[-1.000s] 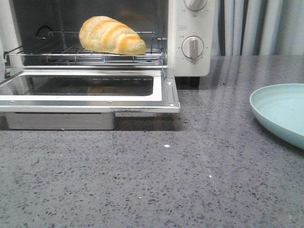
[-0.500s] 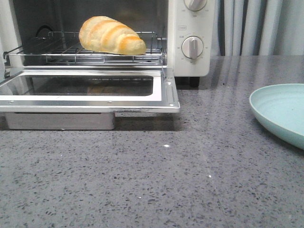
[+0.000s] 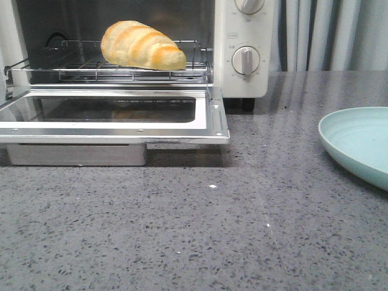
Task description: Put bread in oven
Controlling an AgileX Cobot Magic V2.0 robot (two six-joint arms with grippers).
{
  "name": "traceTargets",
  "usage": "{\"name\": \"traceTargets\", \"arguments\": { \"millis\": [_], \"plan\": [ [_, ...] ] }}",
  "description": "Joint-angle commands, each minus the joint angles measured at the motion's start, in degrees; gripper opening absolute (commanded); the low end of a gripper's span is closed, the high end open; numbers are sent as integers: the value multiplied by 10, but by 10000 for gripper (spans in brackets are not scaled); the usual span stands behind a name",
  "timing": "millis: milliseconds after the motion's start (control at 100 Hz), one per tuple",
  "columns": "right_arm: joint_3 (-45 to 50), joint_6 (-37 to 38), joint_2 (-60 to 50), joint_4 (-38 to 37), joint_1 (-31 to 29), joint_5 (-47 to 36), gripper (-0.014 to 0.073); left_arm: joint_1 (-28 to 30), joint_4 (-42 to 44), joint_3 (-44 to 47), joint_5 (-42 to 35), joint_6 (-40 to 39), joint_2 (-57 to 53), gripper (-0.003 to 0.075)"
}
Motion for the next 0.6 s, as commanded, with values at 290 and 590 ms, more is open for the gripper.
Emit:
{"name": "traceTargets", "arguments": {
  "millis": [290, 590],
  "plan": [
    [43, -147, -194, 253, -110, -86, -46, 2, -31, 0, -37, -7, 10, -20],
    [145, -198, -240, 420, -140, -167, -46, 2, -43, 18, -49, 3, 10, -20]
  ]
}}
